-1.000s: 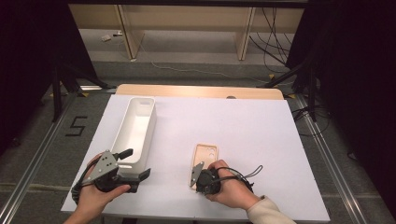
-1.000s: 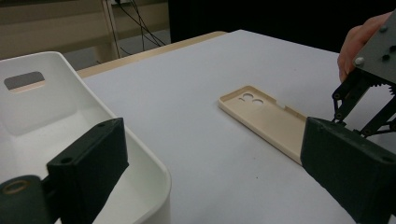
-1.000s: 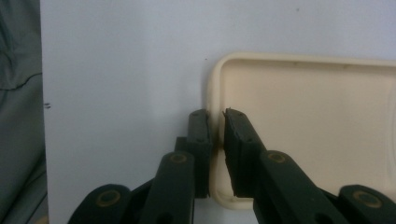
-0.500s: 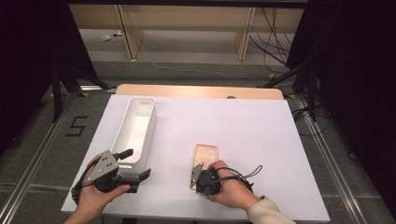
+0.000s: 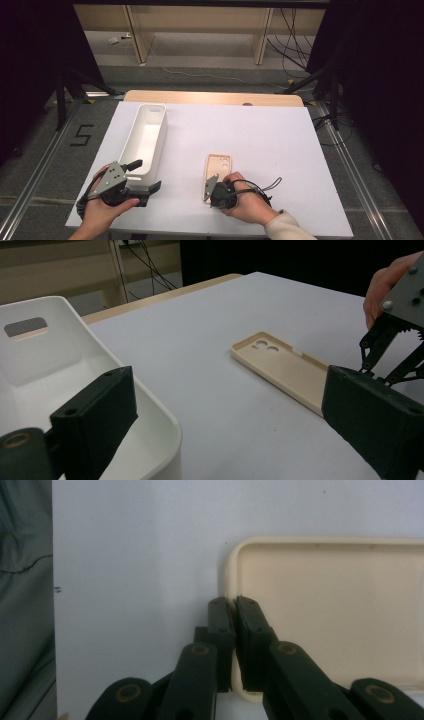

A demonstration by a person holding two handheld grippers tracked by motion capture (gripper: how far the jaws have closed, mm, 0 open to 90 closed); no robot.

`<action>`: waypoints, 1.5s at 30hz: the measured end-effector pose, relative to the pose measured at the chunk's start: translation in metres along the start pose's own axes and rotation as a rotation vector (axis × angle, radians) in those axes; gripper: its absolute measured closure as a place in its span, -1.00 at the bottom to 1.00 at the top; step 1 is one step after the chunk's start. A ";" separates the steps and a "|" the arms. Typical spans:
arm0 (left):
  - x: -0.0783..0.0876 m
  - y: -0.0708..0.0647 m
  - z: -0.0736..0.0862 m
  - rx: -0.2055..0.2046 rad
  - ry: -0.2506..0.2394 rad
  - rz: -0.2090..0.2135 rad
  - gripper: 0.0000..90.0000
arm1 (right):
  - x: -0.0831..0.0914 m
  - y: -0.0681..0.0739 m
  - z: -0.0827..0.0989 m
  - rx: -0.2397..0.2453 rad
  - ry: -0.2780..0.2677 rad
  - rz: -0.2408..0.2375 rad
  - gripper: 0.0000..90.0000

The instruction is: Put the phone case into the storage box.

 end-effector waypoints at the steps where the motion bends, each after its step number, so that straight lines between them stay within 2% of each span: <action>1: 0.000 0.000 0.000 0.000 0.000 0.000 -0.85 | 0.000 -0.001 0.000 0.002 -0.001 0.006 0.93; 3: 0.000 0.000 0.000 0.000 0.000 0.000 -0.85 | 0.000 0.000 0.000 -0.004 -0.006 0.006 0.93; 4: 0.000 0.000 0.000 -0.002 0.000 0.000 -0.85 | 0.000 -0.002 0.000 0.016 -0.010 0.010 0.94; 5: 0.000 0.001 0.000 -0.006 -0.001 0.001 -0.84 | 0.000 -0.001 0.000 0.005 -0.011 0.008 0.94; 13: 0.000 0.001 0.000 -0.006 -0.004 0.001 -0.84 | 0.003 -0.002 0.000 0.018 -0.030 0.019 0.94; 17: 0.000 0.000 0.000 -0.005 -0.002 0.002 -0.83 | 0.009 -0.005 -0.004 0.036 -0.066 0.043 0.94; 22: 0.000 0.000 0.000 -0.003 0.000 0.002 -0.82 | 0.015 -0.005 -0.007 0.029 -0.100 0.052 0.94; 27: -0.001 0.000 0.000 0.008 -0.006 0.002 -0.80 | 0.020 -0.006 -0.009 0.056 -0.125 0.065 0.94; 28: -0.001 0.001 0.000 0.009 -0.003 -0.005 -0.79 | 0.022 -0.007 -0.010 0.074 -0.139 0.086 0.94; 30: -0.001 0.001 -0.001 0.013 -0.005 -0.005 -0.77 | 0.024 -0.006 -0.011 0.065 -0.153 0.097 0.95; 31: -0.002 0.001 -0.002 0.018 -0.004 -0.007 -0.76 | 0.025 -0.008 -0.012 0.082 -0.159 0.115 0.95; 34: -0.005 0.001 -0.008 0.035 -0.018 -0.005 -0.69 | 0.029 -0.010 -0.014 0.091 -0.180 0.129 0.95; 37: -0.009 0.000 -0.013 0.048 -0.009 -0.009 -0.66 | 0.032 -0.010 -0.016 0.085 -0.197 0.151 0.95; 38: -0.012 0.000 -0.015 0.047 -0.010 0.003 -0.66 | 0.033 -0.011 -0.016 0.087 -0.204 0.156 0.95; 39: -0.013 -0.001 -0.016 0.055 0.003 -0.007 -0.65 | 0.034 -0.011 -0.017 0.091 -0.208 0.157 0.95; 42: -0.024 -0.004 -0.019 0.065 0.019 0.014 -0.63 | 0.036 -0.013 -0.018 0.104 -0.227 0.172 0.95; 44: -0.032 -0.006 -0.023 0.069 0.025 0.022 -0.63 | 0.037 -0.011 -0.020 0.093 -0.246 0.162 0.95; 45: -0.037 -0.007 -0.025 0.072 0.027 0.029 -0.62 | 0.038 -0.012 -0.021 0.095 -0.249 0.172 0.95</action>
Point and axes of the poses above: each handheld gripper's, and its own axes: x roughly backward along the jaws, z roughly out of its underside, y roughly to its left, the point moved 9 cm from there along -x, roughly forward along the jaws, and after that the axes turned 11 degrees about -y, right-handed, at the moved point
